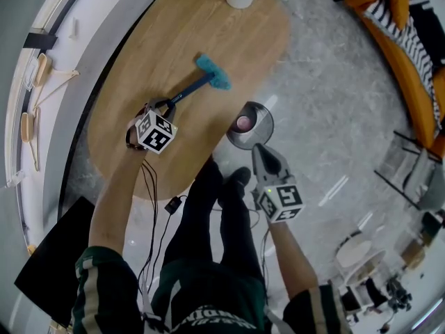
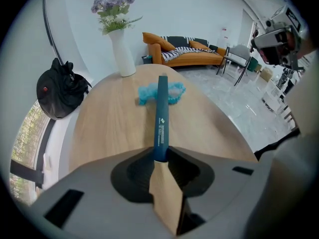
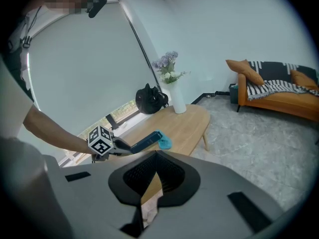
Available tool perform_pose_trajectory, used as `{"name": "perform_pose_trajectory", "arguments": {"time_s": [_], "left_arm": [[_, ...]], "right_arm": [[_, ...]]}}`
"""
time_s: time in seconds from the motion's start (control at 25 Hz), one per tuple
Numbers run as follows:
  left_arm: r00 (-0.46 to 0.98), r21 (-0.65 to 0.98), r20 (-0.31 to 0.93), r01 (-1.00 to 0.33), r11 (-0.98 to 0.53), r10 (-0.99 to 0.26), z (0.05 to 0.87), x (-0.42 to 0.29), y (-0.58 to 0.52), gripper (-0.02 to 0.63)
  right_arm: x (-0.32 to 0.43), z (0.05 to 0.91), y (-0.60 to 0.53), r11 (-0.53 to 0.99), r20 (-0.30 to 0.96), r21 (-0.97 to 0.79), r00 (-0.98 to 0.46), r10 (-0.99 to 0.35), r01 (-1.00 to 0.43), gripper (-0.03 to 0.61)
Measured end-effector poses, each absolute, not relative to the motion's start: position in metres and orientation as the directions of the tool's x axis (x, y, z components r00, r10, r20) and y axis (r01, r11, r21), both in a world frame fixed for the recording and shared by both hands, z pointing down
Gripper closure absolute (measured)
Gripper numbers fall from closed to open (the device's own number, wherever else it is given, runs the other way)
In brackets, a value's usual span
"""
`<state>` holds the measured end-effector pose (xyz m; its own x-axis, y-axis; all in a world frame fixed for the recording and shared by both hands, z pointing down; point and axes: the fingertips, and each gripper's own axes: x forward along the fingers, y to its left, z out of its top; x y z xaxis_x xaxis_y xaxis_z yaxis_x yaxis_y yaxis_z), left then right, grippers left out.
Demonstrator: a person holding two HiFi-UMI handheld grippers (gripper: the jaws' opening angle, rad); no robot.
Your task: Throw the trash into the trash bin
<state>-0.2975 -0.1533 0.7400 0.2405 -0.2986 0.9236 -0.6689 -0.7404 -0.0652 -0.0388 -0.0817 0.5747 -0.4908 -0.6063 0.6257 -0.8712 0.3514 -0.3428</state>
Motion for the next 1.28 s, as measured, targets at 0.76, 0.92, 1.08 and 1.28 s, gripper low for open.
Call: {"name": "perform_pose_trajectory", "arguments": {"time_s": [0.76, 0.92, 1.08, 1.28], "left_arm": [[0.367, -0.051, 0.824, -0.711, -0.701, -0.431, 0.667, -0.175, -0.102, 0.529], [0.404, -0.013, 0.795, -0.734, -0.679, -0.452, 0.662, -0.117, -0.081, 0.529], [0.41, 0.021, 0.789, -0.763, -0.647, -0.458, 0.672, -0.068, -0.065, 0.529], [0.412, 0.147, 0.802, -0.838, -0.526, -0.432, 0.707, -0.035, -0.047, 0.529]], "right_arm": [[0.037, 0.547, -0.02, 0.323, 0.585, -0.328, -0.459, -0.669, -0.888, 0.577], [0.072, 0.547, -0.008, 0.284, 0.575, -0.325, -0.427, -0.698, -0.902, 0.577], [0.104, 0.552, 0.005, 0.246, 0.58, -0.324, -0.398, -0.711, -0.913, 0.577], [0.135, 0.563, 0.018, 0.202, 0.588, -0.327, -0.366, -0.721, -0.923, 0.577]]}}
